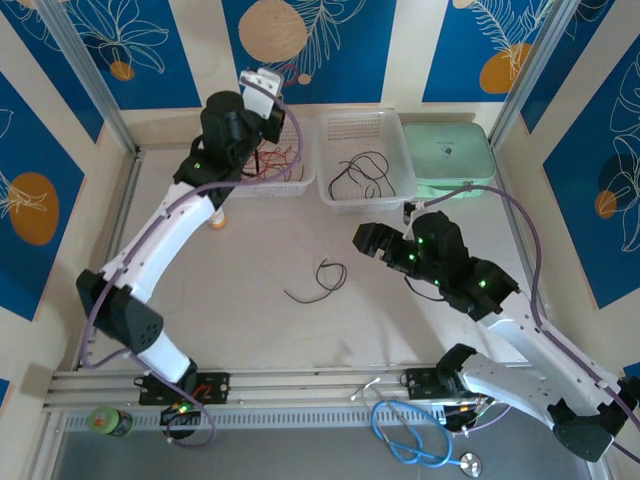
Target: Untangle the cables
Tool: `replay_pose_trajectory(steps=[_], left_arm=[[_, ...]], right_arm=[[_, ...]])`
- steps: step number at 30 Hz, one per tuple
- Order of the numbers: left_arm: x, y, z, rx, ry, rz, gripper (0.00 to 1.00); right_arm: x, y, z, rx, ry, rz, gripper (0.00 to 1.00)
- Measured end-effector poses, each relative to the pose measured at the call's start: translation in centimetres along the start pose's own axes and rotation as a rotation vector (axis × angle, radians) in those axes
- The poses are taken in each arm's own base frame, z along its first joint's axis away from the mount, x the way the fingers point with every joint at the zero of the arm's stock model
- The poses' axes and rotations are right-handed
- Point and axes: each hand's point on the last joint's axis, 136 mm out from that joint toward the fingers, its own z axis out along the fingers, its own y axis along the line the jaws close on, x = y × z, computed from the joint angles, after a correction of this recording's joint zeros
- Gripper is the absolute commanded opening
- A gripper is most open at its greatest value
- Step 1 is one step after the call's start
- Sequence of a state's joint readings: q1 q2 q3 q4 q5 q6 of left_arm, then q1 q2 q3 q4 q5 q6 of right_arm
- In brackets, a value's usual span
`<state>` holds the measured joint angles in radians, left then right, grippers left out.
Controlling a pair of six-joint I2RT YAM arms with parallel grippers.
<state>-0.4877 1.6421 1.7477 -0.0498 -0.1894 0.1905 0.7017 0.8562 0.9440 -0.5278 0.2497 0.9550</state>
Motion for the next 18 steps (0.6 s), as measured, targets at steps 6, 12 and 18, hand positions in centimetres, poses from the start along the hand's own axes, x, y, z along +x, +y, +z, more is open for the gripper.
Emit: replay_pose_trajectory(steps=[6, 12, 18], left_arm=[[2.6, 3.0, 6.1, -0.073, 0.008, 0.025, 0.0], [10.5, 4.0, 12.4, -0.105, 0.122, 0.03, 0.0], [21.1, 3.2, 15.6, -0.092, 0.309, -0.003, 0.0]], right_arm=[[2.8, -2.2, 3.1, 0.079, 0.099, 0.015, 0.85], [5.4, -4.1, 6.6, 0.183, 0.2, 0.018, 0.83], [7.6, -6.9, 9.8, 0.337, 0.293, 0.012, 0.78]])
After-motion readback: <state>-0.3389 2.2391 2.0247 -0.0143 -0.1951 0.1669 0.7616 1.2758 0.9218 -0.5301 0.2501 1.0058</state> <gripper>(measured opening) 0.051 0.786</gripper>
